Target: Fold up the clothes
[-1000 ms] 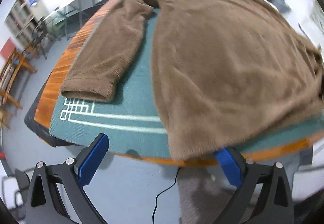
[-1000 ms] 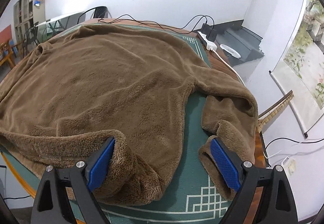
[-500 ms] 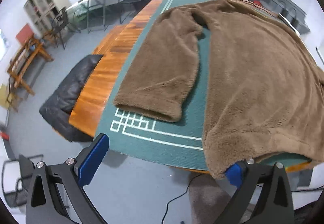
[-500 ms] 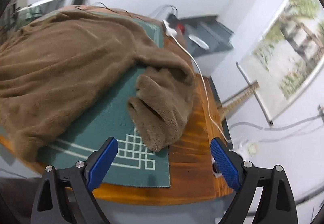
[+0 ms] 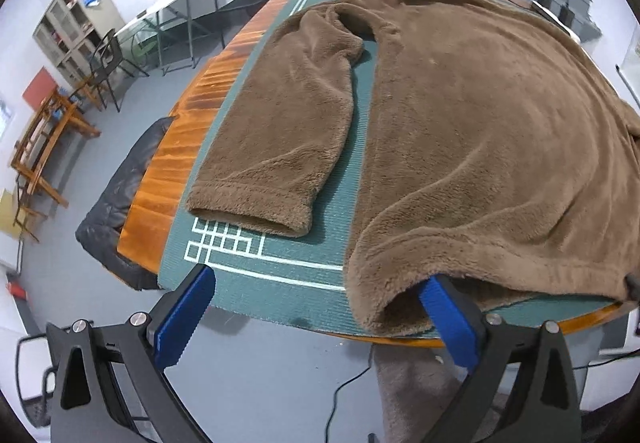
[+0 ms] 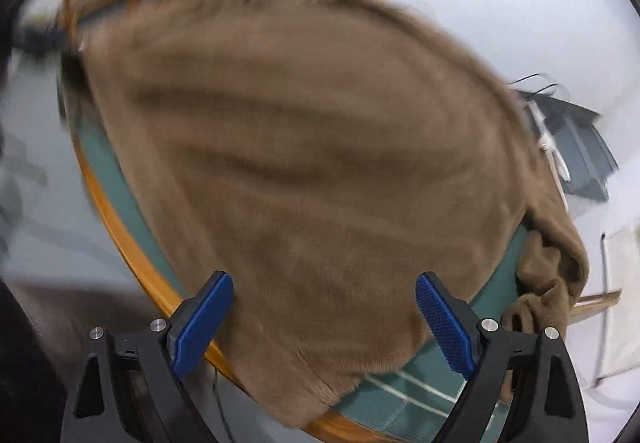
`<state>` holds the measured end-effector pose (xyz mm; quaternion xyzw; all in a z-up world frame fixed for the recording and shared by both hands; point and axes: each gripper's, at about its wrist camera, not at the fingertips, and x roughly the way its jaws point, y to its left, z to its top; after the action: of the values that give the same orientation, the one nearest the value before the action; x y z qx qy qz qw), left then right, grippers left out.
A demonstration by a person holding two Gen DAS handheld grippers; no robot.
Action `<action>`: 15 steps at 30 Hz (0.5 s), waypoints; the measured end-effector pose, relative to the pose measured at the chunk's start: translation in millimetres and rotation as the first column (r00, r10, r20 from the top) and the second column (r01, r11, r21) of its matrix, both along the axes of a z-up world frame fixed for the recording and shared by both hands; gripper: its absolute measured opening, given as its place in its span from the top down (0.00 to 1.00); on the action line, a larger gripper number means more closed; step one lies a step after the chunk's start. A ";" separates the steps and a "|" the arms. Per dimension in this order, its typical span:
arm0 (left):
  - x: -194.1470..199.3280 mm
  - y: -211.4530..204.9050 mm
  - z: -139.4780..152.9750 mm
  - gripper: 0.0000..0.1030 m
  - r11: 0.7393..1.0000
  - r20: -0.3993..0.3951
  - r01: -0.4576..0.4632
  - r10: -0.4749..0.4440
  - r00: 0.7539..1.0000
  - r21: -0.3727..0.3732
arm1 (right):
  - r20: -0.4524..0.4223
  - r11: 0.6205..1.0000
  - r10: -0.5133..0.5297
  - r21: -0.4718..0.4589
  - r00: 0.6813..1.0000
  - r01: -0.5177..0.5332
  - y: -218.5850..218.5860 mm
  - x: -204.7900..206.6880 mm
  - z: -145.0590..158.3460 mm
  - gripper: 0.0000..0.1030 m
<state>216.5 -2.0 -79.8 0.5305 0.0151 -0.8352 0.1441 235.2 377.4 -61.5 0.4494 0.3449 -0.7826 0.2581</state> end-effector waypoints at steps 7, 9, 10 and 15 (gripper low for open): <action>15.7 4.1 -17.2 0.01 1.000 0.065 0.011 -0.010 0.998 -0.010 | 0.182 0.977 -0.204 -0.017 0.962 0.210 83.5 -34.5 -4.3 0.04; 20.6 2.4 -26.0 0.01 1.000 0.104 0.022 -0.020 0.994 -0.015 | 0.114 0.979 -0.196 0.083 0.974 0.187 90.3 -30.9 -7.4 0.01; 22.8 1.2 -28.4 0.01 0.999 0.118 0.028 -0.026 0.993 -0.020 | 0.078 0.975 -0.187 0.135 0.979 0.176 93.4 -28.8 -9.0 0.01; 21.7 -8.9 -11.0 0.01 0.999 0.084 0.035 -0.037 0.996 0.020 | -0.007 0.983 -0.184 -0.009 0.983 0.184 86.6 -17.5 31.4 0.01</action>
<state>238.2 -10.8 -90.8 0.5668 0.0073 -0.8144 0.1245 217.7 464.0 -30.1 0.4753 0.2995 -0.8063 0.1853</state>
